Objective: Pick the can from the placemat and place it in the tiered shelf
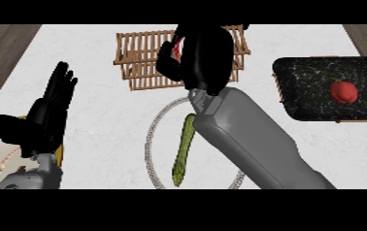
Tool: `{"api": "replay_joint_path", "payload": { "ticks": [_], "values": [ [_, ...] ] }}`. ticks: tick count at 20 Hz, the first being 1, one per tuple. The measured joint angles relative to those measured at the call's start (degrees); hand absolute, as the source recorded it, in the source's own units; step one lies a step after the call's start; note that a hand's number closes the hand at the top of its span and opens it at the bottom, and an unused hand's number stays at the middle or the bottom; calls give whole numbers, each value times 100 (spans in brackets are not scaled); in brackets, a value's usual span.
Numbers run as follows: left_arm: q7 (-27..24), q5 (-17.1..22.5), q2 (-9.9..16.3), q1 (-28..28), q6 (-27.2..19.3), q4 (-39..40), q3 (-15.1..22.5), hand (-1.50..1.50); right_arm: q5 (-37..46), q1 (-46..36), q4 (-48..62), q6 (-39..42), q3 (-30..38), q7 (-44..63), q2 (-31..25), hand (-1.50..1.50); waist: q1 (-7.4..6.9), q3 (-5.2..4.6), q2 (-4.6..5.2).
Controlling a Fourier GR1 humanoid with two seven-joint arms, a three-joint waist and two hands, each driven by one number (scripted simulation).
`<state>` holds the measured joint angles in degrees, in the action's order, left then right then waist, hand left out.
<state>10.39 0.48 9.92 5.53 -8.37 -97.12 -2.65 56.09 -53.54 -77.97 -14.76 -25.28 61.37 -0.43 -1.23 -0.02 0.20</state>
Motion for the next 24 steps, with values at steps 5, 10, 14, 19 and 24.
{"api": "replay_joint_path", "payload": {
  "ticks": [5, 10, 14, 19, 24],
  "values": [
    [7, -99, -103, -69, -58, -52, 89, 0, -140, -166, 940, -810, 282, -486, 15, 150, -13, 1, 8],
    [105, -91, -79, 56, -32, -29, 22, 0, -479, -548, 1879, -1337, 231, -661, 24, 150, -20, 1, 7],
    [15, -127, -114, 45, -24, 0, 53, 0, -866, -716, 2360, -1969, 476, -871, 25, -150, -75, 1, 26],
    [-38, -116, -133, 133, 5, 117, 17, 0, -1677, -935, 3070, -2362, 652, -1449, 6, -150, -85, 1, 4],
    [-111, -76, -107, 96, 104, 203, -32, 0, -2373, -1130, 3478, -2578, 828, -2202, -23, -150, -70, 1, -11]
  ]
}}
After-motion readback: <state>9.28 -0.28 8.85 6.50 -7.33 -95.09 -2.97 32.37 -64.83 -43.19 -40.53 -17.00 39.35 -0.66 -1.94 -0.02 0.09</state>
